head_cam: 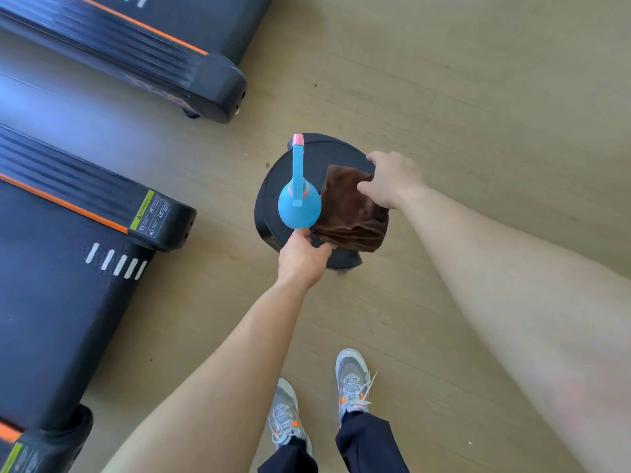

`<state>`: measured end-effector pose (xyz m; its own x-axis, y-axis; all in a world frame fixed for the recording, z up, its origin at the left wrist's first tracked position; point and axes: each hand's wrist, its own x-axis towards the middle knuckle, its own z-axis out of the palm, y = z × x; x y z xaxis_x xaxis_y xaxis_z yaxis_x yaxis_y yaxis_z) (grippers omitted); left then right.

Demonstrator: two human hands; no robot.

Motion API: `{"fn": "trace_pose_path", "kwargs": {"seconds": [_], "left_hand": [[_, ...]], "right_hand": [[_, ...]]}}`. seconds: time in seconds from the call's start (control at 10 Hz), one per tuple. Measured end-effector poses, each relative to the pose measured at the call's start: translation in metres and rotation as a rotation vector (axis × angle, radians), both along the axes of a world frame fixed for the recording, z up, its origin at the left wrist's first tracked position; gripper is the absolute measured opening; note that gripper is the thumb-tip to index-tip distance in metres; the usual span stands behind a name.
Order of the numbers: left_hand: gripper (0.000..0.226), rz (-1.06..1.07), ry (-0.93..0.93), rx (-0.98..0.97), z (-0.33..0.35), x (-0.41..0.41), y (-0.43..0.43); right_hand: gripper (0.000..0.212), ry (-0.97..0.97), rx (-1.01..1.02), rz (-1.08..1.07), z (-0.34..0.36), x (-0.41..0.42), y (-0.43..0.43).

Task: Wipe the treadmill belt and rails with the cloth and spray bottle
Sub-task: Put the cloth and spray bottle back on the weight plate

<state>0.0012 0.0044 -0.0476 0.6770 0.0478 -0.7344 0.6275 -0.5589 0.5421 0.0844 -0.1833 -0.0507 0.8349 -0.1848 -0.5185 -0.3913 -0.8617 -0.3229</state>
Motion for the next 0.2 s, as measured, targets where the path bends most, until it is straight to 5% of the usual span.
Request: {"fn": "trace_pose_path", "kwargs": {"seconds": [0.2], "left_hand": [[0.058,-0.205,0.015,0.183,0.003,-0.011,0.034]], "right_hand": [[0.059,0.007,-0.095,0.065,0.010,-0.034,0.025]]}}
